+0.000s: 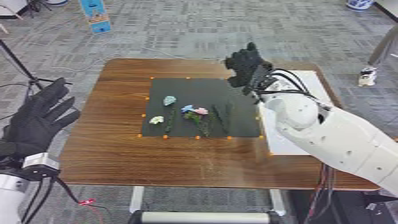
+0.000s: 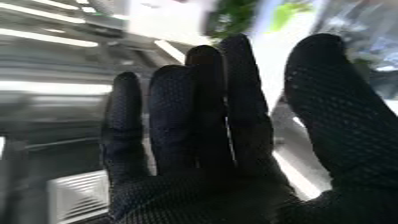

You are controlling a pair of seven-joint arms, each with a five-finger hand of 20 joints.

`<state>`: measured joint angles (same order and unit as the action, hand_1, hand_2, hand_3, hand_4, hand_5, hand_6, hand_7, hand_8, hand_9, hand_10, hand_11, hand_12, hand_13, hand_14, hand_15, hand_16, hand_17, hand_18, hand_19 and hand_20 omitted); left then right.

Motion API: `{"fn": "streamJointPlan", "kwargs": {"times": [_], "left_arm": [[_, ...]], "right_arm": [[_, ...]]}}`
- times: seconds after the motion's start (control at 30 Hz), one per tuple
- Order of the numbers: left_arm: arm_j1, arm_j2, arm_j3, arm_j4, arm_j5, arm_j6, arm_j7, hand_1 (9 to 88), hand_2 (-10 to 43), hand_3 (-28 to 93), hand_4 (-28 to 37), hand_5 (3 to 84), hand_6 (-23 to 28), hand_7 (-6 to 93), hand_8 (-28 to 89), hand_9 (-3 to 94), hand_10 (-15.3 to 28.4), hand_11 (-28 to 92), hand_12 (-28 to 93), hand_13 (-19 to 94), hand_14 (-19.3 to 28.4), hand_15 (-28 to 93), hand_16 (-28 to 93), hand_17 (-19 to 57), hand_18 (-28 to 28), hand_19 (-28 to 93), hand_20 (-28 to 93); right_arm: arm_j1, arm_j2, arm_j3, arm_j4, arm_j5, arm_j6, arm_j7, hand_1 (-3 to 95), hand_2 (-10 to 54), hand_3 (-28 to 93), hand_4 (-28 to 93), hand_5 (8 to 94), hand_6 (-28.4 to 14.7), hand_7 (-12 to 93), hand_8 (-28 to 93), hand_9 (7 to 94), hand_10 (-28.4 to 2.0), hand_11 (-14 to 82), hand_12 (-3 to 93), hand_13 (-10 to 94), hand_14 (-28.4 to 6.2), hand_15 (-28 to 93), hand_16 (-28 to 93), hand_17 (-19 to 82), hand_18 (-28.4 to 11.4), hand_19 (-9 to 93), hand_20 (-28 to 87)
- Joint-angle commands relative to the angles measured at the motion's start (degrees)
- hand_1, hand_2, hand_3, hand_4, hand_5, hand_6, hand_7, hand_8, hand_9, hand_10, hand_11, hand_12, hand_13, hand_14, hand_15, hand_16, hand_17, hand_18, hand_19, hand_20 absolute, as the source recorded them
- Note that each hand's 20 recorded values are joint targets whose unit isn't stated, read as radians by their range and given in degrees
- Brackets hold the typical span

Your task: Arrange flowers

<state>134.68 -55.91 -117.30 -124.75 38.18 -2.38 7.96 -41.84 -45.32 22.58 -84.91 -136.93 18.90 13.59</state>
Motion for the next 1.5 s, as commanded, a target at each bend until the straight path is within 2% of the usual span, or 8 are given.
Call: {"fn": "streamJointPlan", "kwargs": {"times": [0.03,0.13,0.23,0.33,0.4,0.6,1.23,1.5], "left_arm": [[-0.14,-0.44,-0.82,-0.02,-0.07,-0.34,0.02,29.7,-9.4,53,-28.3,22.3,1.6,14.5,-8,16.6,8.4,9,19,12,13.3,8,5,-12.7,21.3,36,6],[-0.45,-0.57,-0.72,0.01,0.08,-0.37,-0.01,29.7,-9.5,53,-28.3,22.2,1.5,14.6,-8,16.5,8.3,9,19,12,13.2,8,5,-12.8,21.8,36,6],[-0.63,-0.48,-0.41,0.01,-0.08,-0.37,0.09,29.9,-9.5,53,-28.3,22.2,1.5,14.6,-8,16.5,8.3,9,19,13,13.2,8,5,-12.8,21.8,37,6],[-1.04,-0.19,0.15,0.22,-1.77,-0.89,0.76,30.0,-9.5,53,-28.3,22.2,1.5,14.6,-9,16.6,8.3,9,19,12,12.9,8,5,-12.8,21.2,36,6],[-1.11,-0.05,0.12,0.22,-0.95,-0.8,0.6,30.1,-9.5,52,-28.3,22.3,1.6,14.7,-9,16.6,8.3,9,19,12,12.9,8,5,-12.7,20.9,36,6],[-1.02,0.26,0.07,0.4,-1.62,-0.72,0.62,30.3,-9.5,52,-28.3,22.4,1.6,14.7,-9,16.7,8.4,9,18,13,12.7,8,5,-12.5,20.5,36,6],[-1.86,0.84,0.76,0.59,-1.29,-1.12,0.06,30.3,-9.3,52,-28.3,22.5,1.6,14.8,-9,16.7,8.3,9,18,12,12.8,8,5,-12.5,20.4,36,6],[-1.85,0.86,0.67,0.63,-1.33,-1.36,-0.07,29.9,-9.3,52,-28.3,22.5,1.7,14.9,-9,16.7,8.4,9,18,12,12.8,8,5,-12.5,20.4,36,6]], "right_arm": [[-7.17,7.51,7.34,6.23,1.45,1.96,8.47,31.1,-9.5,83,-28,49.8,2.0,42,-17,48.9,-10.1,52.3,39.0,44,-10.0,76,40,17,-16.8,68,50],[-8.56,8.58,5.37,8.85,-0.39,7.35,15.5,30.7,-9.5,84,-28,49.8,1.6,41,-17,49.1,-10.2,52.4,39.0,44,-10.1,77,40,18,-16.9,69,50],[-9.88,10.34,4.28,9.6,-2.17,7.15,18.56,32.0,-9.5,84,-28,51.3,1.0,40,-17,49.9,-10.4,52.9,38.9,45,-10.5,77,40,19,-17.1,69,50],[-10.76,11.78,3.98,10.37,-2.71,4.75,18.17,32.6,-9.5,83,-28,51.7,0.9,39,-16,49.7,-10.6,52.7,39.1,44,-10.6,77,40,19,-17.2,69,50],[-11.78,12.09,5.31,10.51,-2.32,2.12,17.66,32.8,-9.5,83,-28,51.7,0.9,39,-16,49.3,-10.6,52.6,39.2,44,-10.7,77,40,19,-17.1,69,50],[-11.92,12.34,4.29,12.45,-2.52,2.01,17.34,34.2,-9.5,82,-28,50.7,0.9,39,-16,47.5,-10.9,52.3,39.3,43,-10.6,77,40,19,-17.1,69,49],[-6.29,9.14,-2.0,16.89,-3.81,6.83,19.35,33.1,-9.5,83,-28,51.3,1.1,40,-16,48.2,-11.0,53.2,38.6,44,-10.9,78,40,19,-17.2,70,50],[-4.81,7.83,-4.99,20.08,-3.75,3.09,18.26,33.7,-9.5,84,-28,51.5,1.6,41,-17,48.6,-10.8,53.3,38.6,44,-10.7,78,39,19,-17.2,70,49]]}}
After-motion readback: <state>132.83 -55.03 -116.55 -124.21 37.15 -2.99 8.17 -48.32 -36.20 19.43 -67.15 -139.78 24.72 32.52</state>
